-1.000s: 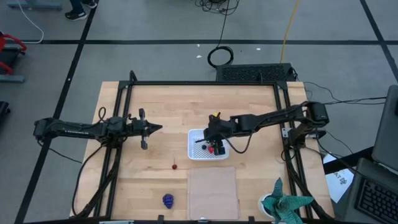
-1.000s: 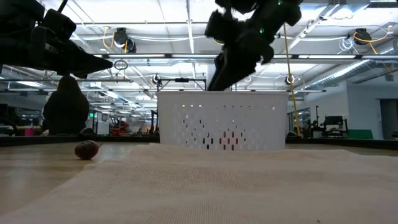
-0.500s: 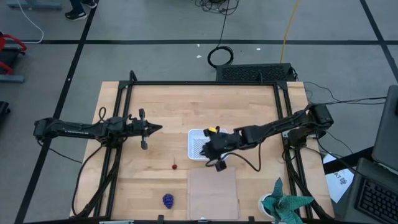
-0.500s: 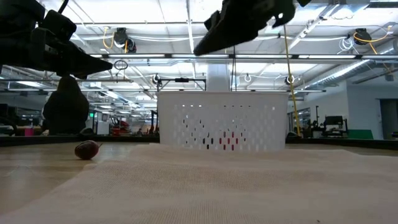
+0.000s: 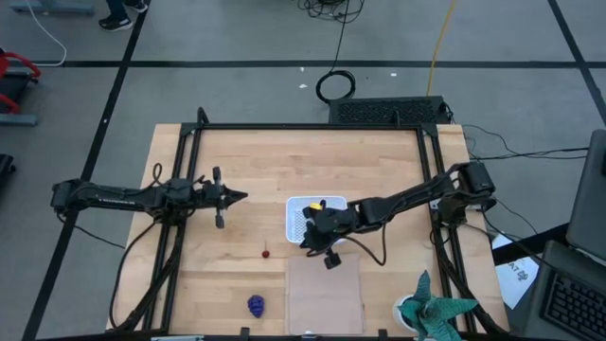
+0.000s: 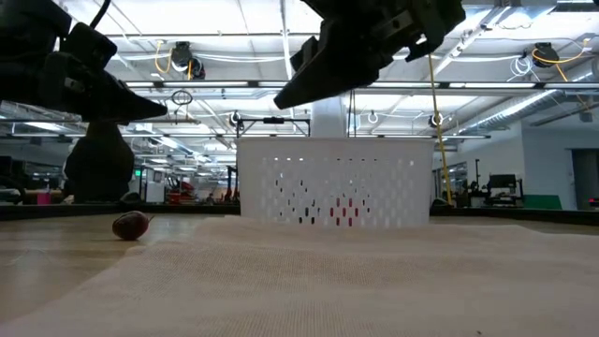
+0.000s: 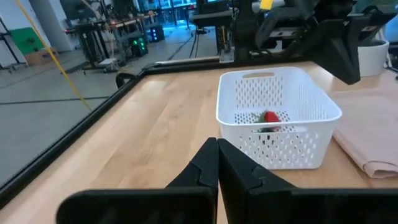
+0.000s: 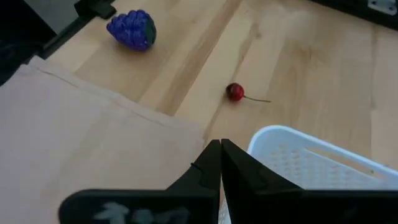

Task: Pick and placing Produce into tupperware
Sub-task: Adjust the white bin

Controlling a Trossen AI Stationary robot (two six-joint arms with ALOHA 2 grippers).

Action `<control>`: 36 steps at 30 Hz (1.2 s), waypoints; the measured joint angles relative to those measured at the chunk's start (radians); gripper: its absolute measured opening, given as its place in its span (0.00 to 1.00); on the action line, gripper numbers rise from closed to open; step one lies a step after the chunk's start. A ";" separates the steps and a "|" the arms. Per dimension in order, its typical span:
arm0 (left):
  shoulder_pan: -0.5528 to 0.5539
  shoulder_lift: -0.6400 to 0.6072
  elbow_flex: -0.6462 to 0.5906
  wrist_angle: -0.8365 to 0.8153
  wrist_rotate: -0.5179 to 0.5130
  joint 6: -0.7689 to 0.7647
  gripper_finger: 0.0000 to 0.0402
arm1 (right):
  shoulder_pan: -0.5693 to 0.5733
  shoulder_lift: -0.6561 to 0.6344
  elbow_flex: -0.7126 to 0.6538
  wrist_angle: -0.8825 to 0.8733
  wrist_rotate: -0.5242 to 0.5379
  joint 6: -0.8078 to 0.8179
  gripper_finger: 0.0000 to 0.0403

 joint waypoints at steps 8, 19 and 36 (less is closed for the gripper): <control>0.000 0.000 0.000 -0.001 0.000 0.002 0.01 | 0.008 0.016 0.000 0.014 0.000 -0.003 0.00; 0.000 0.000 0.000 -0.001 0.000 0.000 0.01 | 0.006 0.005 0.001 0.015 0.040 0.000 0.00; 0.000 0.000 0.000 0.005 -0.001 -0.021 0.01 | -0.162 -0.057 0.000 -0.112 0.022 0.005 0.00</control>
